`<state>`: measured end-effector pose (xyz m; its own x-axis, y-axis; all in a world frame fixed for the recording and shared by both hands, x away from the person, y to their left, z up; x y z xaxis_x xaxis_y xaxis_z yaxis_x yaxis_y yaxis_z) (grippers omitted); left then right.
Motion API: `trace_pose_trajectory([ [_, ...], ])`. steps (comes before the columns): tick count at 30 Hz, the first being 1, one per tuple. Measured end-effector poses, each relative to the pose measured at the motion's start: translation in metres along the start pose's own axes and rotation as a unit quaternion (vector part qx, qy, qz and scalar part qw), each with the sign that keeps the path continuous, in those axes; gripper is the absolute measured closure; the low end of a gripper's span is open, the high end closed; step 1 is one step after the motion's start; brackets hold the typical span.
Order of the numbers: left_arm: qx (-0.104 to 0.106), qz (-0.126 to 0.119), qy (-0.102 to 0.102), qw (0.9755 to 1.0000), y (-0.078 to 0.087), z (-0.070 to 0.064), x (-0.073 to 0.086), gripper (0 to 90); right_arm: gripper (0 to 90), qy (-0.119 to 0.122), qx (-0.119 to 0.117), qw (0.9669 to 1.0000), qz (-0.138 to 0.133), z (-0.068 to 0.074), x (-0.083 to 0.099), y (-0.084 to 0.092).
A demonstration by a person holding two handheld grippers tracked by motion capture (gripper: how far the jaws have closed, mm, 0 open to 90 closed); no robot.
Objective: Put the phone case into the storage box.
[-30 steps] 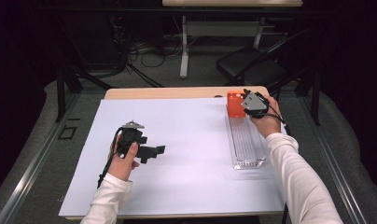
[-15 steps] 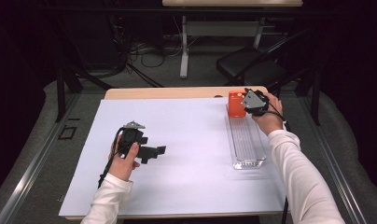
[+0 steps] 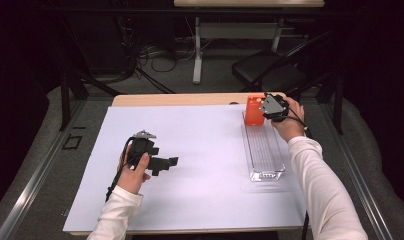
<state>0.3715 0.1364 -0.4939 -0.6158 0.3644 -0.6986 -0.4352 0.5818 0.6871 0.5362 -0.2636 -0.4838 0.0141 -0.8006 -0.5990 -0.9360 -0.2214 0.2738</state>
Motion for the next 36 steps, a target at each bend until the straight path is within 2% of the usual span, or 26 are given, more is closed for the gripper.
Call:
trace_pose_trajectory([
  [9,0.001,0.003,-0.001,1.0000,-0.0004,0.0002,0.0004,12.0,79.5,0.007,0.004,1.0000,0.004,-0.0015,0.0032,-0.0023],
  [15,0.004,0.004,-0.001,1.0000,-0.0019,-0.0008,0.0001,12.1,77.7,-0.016,-0.001,0.9999,-0.001,-0.0031,0.0037,-0.0044],
  [17,0.004,0.004,-0.001,1.0000,-0.0019,-0.0010,0.0000,12.0,77.2,-0.017,0.000,0.9999,-0.001,-0.0034,0.0036,-0.0043],
  [20,0.005,0.007,-0.002,1.0000,-0.0023,-0.0009,0.0004,12.1,72.2,-0.020,0.001,0.9998,0.002,-0.0030,0.0036,-0.0043],
  [25,0.005,0.005,-0.001,1.0000,-0.0016,-0.0008,0.0003,12.0,69.7,-0.033,0.001,0.9994,0.006,-0.0040,0.0044,-0.0039],
  [36,0.004,0.006,-0.001,1.0000,-0.0019,-0.0006,0.0004,12.0,58.8,-0.035,0.004,0.9993,0.014,-0.0046,0.0033,-0.0020],
])
Point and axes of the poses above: each handheld gripper's, and its own axes: y roughly backward along the jaws, x roughly out of its underside, z roughly to its left, the point moved 4 cm from there along -y, roughly forward along the jaws, and after that the axes turned 7 degrees about -y, right-handed, at the moved point
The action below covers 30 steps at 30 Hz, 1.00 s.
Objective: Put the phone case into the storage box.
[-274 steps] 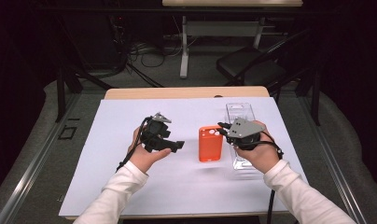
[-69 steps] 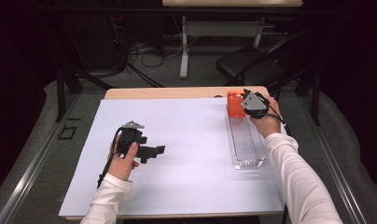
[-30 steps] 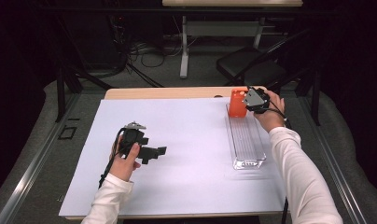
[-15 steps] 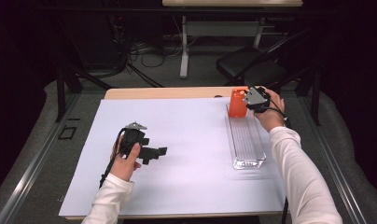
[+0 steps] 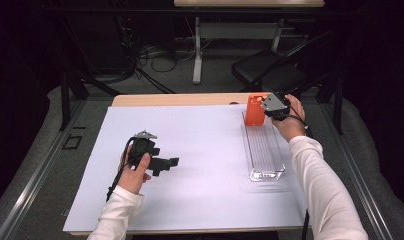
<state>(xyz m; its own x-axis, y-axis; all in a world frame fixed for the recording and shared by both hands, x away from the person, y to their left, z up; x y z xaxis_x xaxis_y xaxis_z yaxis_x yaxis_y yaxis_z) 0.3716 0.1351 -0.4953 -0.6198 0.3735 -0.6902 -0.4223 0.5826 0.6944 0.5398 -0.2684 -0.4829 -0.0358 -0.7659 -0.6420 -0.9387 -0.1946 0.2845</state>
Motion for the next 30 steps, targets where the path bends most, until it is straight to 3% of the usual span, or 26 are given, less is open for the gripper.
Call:
trace_pose_trajectory([
  [17,0.002,-0.003,0.000,1.0000,0.000,-0.001,-0.001,12.1,43.9,-0.006,0.012,0.9999,-0.001,0.001,-0.004,0.005],
  [20,0.003,-0.003,0.000,1.0000,0.001,-0.001,-0.001,12.0,33.5,-0.018,0.031,0.9994,-0.002,0.000,-0.009,0.007],
  [25,0.003,-0.005,0.003,1.0000,0.002,0.000,-0.002,12.1,29.1,-0.036,0.048,0.9982,-0.002,0.001,-0.014,0.010],
  [29,0.001,-0.008,0.003,1.0000,0.003,0.001,-0.002,12.1,26.9,-0.047,0.047,0.9978,-0.003,0.001,-0.016,0.011],
  [30,0.001,-0.008,0.002,1.0000,0.003,0.002,-0.002,12.1,25.7,-0.060,0.045,0.9972,0.000,0.002,-0.017,0.011],
])
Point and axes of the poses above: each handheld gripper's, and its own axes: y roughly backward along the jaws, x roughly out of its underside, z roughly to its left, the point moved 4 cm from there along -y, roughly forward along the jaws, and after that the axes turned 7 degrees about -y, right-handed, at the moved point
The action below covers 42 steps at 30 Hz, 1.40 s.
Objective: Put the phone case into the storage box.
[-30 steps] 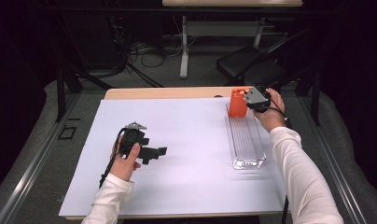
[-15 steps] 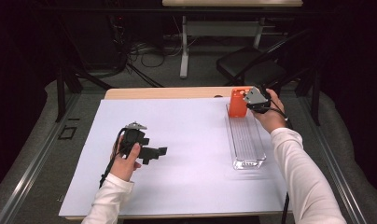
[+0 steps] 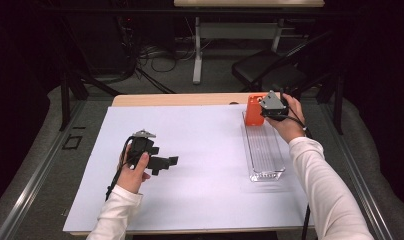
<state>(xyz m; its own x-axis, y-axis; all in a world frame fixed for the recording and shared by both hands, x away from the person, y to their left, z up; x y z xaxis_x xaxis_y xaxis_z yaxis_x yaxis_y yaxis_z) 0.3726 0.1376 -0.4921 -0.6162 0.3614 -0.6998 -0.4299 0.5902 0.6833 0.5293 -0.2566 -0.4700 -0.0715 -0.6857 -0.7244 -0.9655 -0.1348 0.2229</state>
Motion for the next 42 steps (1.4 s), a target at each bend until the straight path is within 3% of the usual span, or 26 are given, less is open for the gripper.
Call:
trace_pose_trajectory([
  [8,0.001,-0.002,-0.001,1.0000,0.003,-0.001,-0.001,12.1,21.5,-0.010,-0.004,0.9999,0.012,0.002,-0.003,0.005],
  [12,0.000,-0.006,-0.002,1.0000,0.004,-0.002,-0.001,12.1,15.4,-0.042,0.002,0.9990,0.014,0.000,-0.009,0.009],
  [21,0.003,-0.006,-0.002,1.0000,0.005,0.000,-0.001,12.1,9.5,-0.073,-0.009,0.9971,0.022,-0.002,-0.015,0.012],
  [24,0.004,-0.006,-0.002,1.0000,0.006,0.000,-0.001,12.1,2.8,-0.094,-0.027,0.9945,0.038,-0.001,-0.017,0.012],
  [30,0.005,-0.006,-0.001,1.0000,0.005,-0.001,-0.001,12.0,0.1,-0.109,-0.044,0.9915,0.055,-0.002,-0.021,0.014],
  [32,0.004,-0.006,-0.002,1.0000,0.005,-0.001,-0.001,12.1,0.0,-0.121,-0.048,0.9897,0.058,-0.003,-0.023,0.015],
  [38,0.004,-0.006,-0.001,1.0000,0.005,-0.001,-0.001,12.0,0.0,-0.130,-0.045,0.9888,0.059,-0.005,-0.024,0.015],
  [42,0.006,-0.005,-0.001,1.0000,0.005,-0.001,-0.001,12.0,0.0,-0.148,-0.052,0.9853,0.068,-0.006,-0.024,0.015],
])
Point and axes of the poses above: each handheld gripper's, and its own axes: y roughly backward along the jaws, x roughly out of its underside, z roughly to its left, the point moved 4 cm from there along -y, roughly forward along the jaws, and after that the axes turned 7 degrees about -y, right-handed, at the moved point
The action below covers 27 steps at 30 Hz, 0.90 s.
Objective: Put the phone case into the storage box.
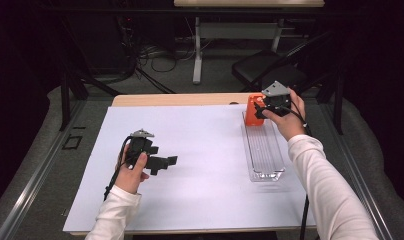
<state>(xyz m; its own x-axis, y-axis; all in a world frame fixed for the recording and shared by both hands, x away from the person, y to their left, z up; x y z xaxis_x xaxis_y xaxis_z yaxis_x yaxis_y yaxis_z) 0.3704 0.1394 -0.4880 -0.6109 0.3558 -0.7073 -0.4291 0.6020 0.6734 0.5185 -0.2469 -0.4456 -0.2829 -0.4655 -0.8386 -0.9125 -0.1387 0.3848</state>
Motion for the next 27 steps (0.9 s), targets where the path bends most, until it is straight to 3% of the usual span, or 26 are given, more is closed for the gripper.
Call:
trace_pose_trajectory([
  [7,0.000,0.000,-0.001,1.0000,0.000,0.000,0.000,12.1,0.0,-0.036,-0.012,0.9992,0.012,-0.004,0.000,0.001],
  [8,0.000,0.000,-0.001,1.0000,0.000,0.000,0.000,12.1,0.0,-0.054,-0.020,0.9982,0.016,-0.006,0.000,0.001],
  [13,0.000,0.001,0.000,1.0000,0.000,0.000,0.000,12.1,0.0,-0.081,-0.034,0.9958,0.027,-0.008,0.000,0.001],
  [16,0.000,0.000,-0.001,1.0000,0.000,0.000,0.000,12.1,0.0,-0.111,-0.055,0.9915,0.040,-0.007,0.001,0.000],
  [17,0.000,0.000,-0.001,1.0000,0.000,0.000,0.000,12.0,0.0,-0.111,-0.055,0.9915,0.040,-0.007,0.001,0.000],
  [18,-0.001,-0.001,0.000,1.0000,0.000,0.000,0.000,12.1,0.0,-0.125,-0.065,0.9888,0.050,-0.006,0.001,-0.001],
  [24,0.000,-0.001,0.000,1.0000,0.001,0.001,0.000,12.0,0.0,-0.141,-0.080,0.9847,0.063,-0.001,-0.002,0.000],
  [27,0.001,-0.001,-0.001,1.0000,0.001,0.001,0.000,12.0,0.0,-0.159,-0.097,0.9799,0.071,0.003,-0.005,0.001],
])
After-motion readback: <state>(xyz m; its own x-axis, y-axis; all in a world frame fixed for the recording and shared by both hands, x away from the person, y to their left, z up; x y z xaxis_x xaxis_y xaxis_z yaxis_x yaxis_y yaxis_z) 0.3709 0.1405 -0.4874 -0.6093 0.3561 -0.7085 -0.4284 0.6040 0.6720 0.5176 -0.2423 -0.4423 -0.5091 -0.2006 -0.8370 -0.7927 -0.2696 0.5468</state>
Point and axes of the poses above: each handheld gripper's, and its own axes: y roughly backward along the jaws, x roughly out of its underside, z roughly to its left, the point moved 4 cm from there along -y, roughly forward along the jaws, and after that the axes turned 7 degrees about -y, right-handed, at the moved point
